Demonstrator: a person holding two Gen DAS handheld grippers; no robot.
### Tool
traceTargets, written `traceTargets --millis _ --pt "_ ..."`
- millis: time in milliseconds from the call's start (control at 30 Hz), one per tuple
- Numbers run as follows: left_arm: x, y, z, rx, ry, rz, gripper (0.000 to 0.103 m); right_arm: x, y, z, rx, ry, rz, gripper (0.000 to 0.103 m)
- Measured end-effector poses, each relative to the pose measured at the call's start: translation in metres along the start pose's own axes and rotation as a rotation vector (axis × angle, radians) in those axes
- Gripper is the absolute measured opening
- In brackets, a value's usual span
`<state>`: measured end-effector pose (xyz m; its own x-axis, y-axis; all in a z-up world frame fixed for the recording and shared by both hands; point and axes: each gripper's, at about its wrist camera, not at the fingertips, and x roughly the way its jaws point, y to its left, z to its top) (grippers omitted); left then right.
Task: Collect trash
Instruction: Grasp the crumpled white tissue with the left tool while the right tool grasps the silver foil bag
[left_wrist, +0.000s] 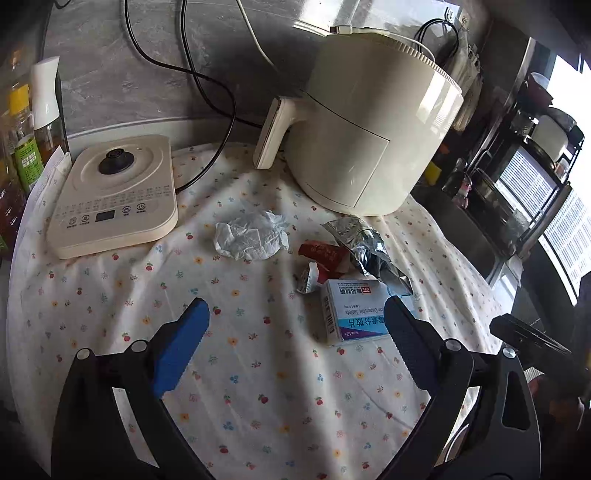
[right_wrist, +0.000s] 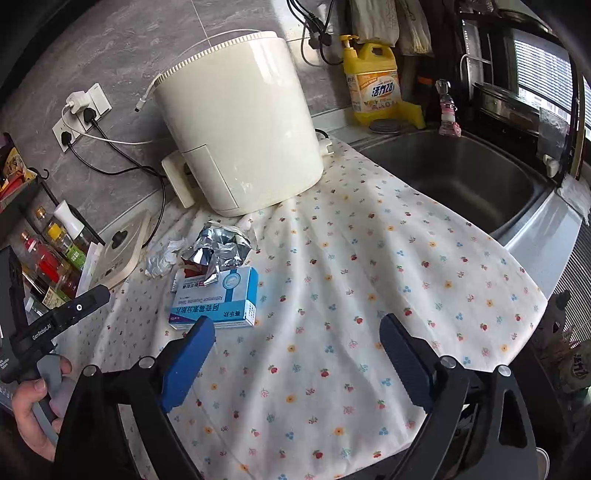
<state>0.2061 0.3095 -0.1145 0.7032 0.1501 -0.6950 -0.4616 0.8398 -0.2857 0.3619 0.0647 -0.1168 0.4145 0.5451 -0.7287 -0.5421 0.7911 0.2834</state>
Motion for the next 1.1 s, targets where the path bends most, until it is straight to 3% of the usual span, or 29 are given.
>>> traceTargets --millis 133,300,467,667,733,800,833,933,1000,1100 --pt "0.015 0.016 0.013 -0.024 0.011 -0.002 0.09 0.025 0.022 0.019 -0.031 0.015 0.014 0.083" --pt "0.041 0.029 0.028 -0.025 0.041 -0.008 0.084 0.057 0.038 0.036 -0.059 0.058 0.011 0.094" --pt "0.07 0.04 0.04 -0.037 0.075 -0.009 0.079 0.087 0.051 0.043 -0.089 0.11 0.016 0.091" --pt "0.097 0.045 0.05 -0.027 0.107 -0.011 0.076 0.113 0.063 0.046 -0.119 0.163 0.038 0.064" --pt "0.105 0.045 0.049 -0.018 0.119 -0.006 0.07 0.119 0.066 0.045 -0.134 0.183 0.055 0.041" --pt "0.113 0.047 0.046 -0.02 0.144 -0.007 0.056 0.121 0.068 0.044 -0.15 0.18 0.05 0.027" --pt "0.114 0.046 0.045 -0.016 0.141 -0.001 0.055 0.122 0.068 0.044 -0.149 0.188 0.059 0.015" --pt "0.114 0.04 0.042 0.016 0.137 0.013 0.04 0.123 0.064 0.043 -0.127 0.196 0.07 0.01" --pt "0.114 0.04 0.042 0.002 0.149 -0.007 0.023 0.121 0.064 0.042 -0.123 0.187 0.071 0.009" --pt "0.105 0.04 0.041 -0.017 0.13 -0.005 0.02 0.115 0.062 0.043 -0.12 0.169 0.075 0.007"
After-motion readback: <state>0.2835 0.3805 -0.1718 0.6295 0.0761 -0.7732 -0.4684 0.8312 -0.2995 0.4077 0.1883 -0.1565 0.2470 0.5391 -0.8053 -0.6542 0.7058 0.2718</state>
